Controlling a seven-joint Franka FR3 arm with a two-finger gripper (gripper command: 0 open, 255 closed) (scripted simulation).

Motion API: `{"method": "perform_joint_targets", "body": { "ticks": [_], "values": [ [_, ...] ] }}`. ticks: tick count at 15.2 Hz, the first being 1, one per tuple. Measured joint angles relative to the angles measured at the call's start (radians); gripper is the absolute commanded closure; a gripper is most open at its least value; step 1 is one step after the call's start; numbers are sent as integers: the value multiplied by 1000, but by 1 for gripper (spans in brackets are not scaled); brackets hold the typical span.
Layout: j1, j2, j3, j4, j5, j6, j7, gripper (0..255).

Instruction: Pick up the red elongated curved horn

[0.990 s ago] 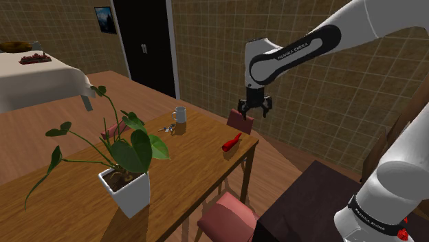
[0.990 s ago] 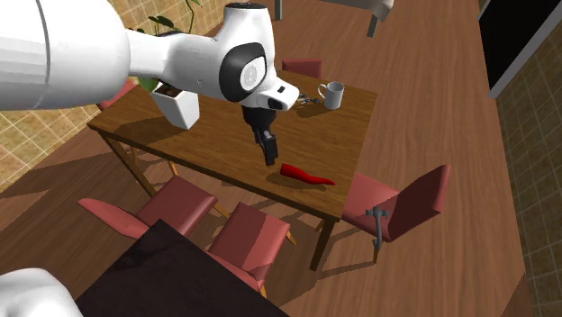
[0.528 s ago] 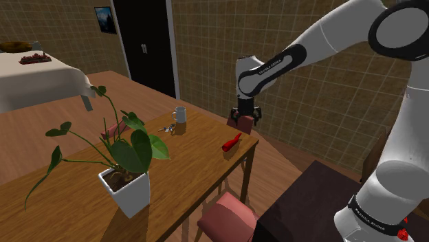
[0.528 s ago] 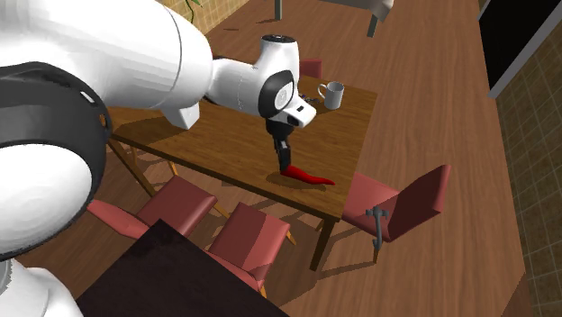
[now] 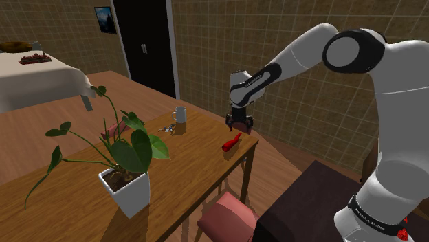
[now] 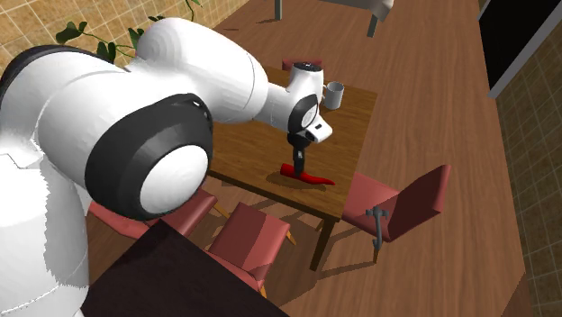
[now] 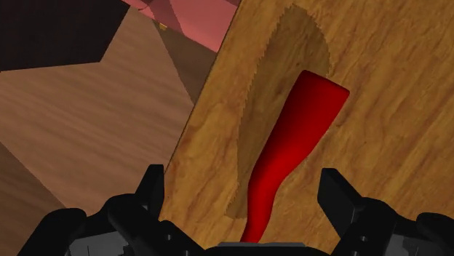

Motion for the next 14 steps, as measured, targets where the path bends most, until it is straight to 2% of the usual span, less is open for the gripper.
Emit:
{"method": "perform_joint_targets", "body": {
  "ticks": [7,14],
  "values": [
    [-10,259,-34,254,40,-4,87,0],
    [-8,351,-41,300,41,41,100,0]
  ]
}}
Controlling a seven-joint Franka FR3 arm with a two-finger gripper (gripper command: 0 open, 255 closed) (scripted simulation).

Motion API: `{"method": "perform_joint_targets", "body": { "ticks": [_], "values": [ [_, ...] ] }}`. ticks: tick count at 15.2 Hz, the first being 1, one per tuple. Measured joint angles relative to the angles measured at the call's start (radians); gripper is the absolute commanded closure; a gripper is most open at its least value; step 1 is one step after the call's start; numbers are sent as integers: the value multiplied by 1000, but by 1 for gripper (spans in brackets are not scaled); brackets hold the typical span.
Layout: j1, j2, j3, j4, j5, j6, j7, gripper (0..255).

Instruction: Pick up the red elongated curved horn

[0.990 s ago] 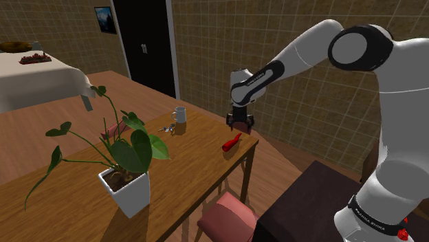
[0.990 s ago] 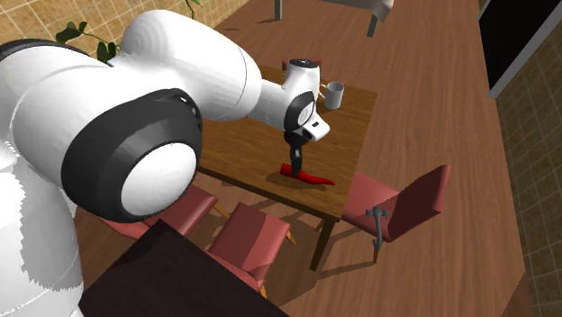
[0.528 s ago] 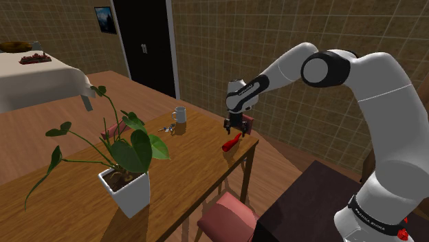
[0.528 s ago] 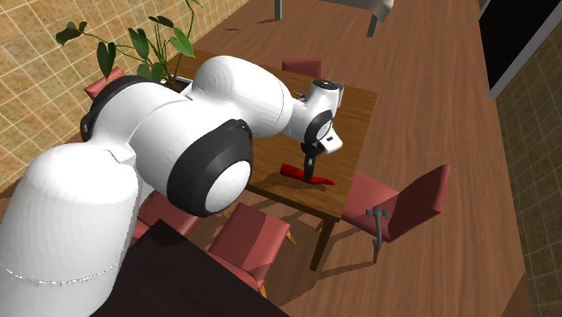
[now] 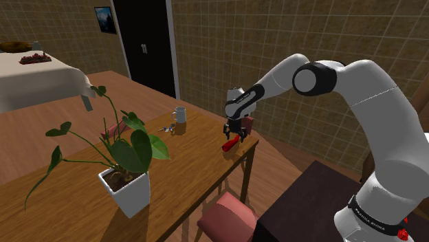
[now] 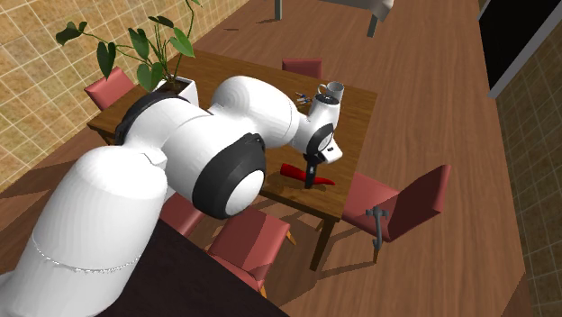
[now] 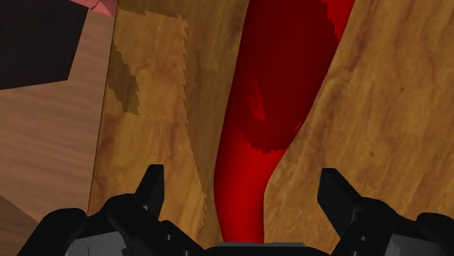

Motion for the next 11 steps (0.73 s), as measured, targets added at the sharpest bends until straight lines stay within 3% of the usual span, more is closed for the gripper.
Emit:
{"method": "perform_joint_targets", "body": {
  "ticks": [1,2,11],
  "values": [
    [0,7,0,3,0,4,0,0],
    [-1,11,-1,6,0,5,-1,255],
    [-1,15,-1,10,-1,6,-2,255]
  ]
}}
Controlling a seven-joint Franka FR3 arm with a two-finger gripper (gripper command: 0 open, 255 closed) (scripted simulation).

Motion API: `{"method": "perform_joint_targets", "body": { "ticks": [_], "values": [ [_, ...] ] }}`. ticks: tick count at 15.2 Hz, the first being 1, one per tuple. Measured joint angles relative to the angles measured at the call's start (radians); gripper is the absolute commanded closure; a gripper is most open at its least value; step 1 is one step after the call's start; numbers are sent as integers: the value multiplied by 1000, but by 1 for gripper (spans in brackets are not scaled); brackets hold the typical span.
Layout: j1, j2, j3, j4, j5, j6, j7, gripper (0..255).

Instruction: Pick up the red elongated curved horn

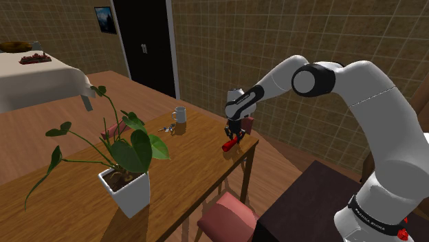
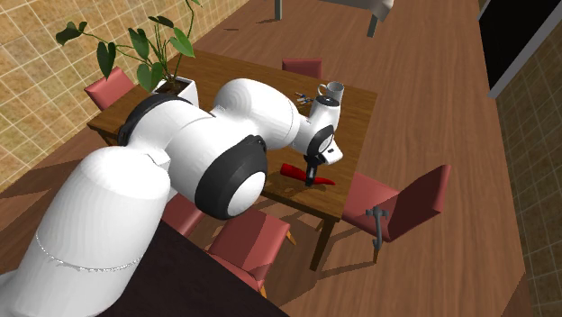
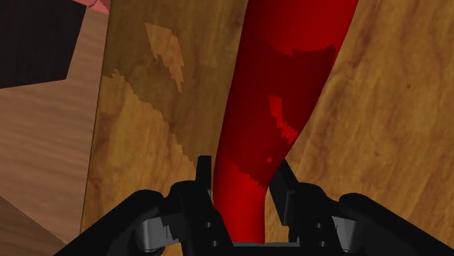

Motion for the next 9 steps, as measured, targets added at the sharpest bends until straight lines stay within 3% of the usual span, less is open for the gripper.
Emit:
{"method": "perform_joint_targets", "body": {
  "ticks": [9],
  "values": [
    [-2,-75,4,-30,4,-45,-1,255]
  ]
}}
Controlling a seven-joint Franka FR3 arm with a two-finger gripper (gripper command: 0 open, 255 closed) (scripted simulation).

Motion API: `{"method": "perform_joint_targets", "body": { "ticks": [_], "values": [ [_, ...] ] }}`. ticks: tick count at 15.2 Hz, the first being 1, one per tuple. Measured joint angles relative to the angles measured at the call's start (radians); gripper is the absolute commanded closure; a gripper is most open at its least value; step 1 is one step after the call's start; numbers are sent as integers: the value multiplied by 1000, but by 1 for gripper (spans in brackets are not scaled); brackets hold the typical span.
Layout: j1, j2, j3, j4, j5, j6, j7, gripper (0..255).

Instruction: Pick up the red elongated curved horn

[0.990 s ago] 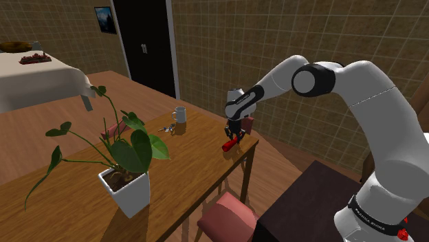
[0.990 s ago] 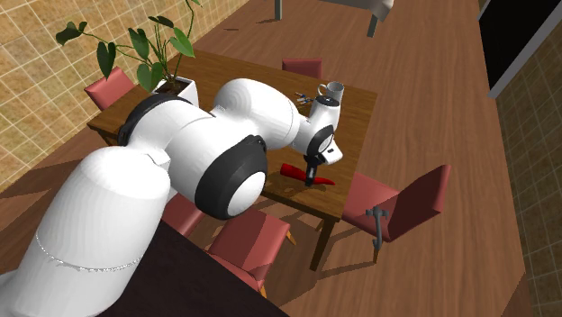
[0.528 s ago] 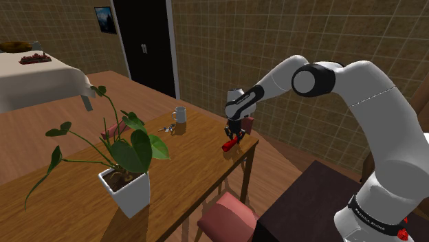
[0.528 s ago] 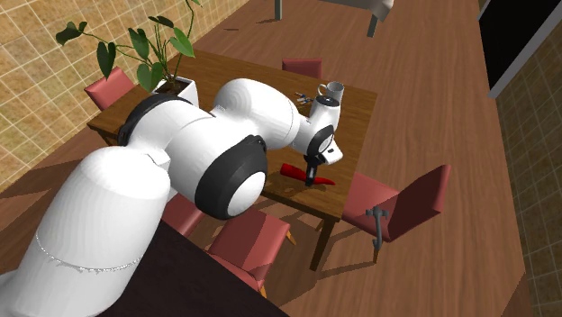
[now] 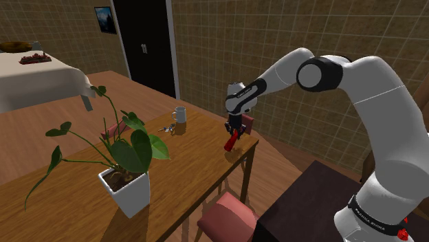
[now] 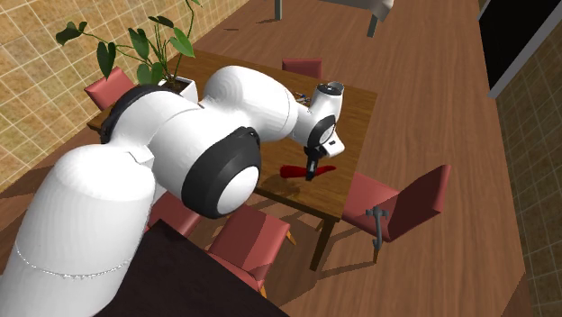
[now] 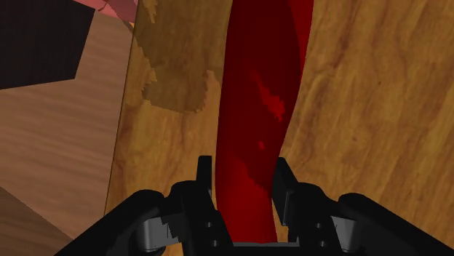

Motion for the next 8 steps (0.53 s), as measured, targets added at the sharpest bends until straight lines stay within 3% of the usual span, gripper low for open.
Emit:
{"method": "perform_joint_targets", "body": {
  "ticks": [8],
  "values": [
    [-4,-72,4,-12,4,-60,-4,255]
  ]
}}
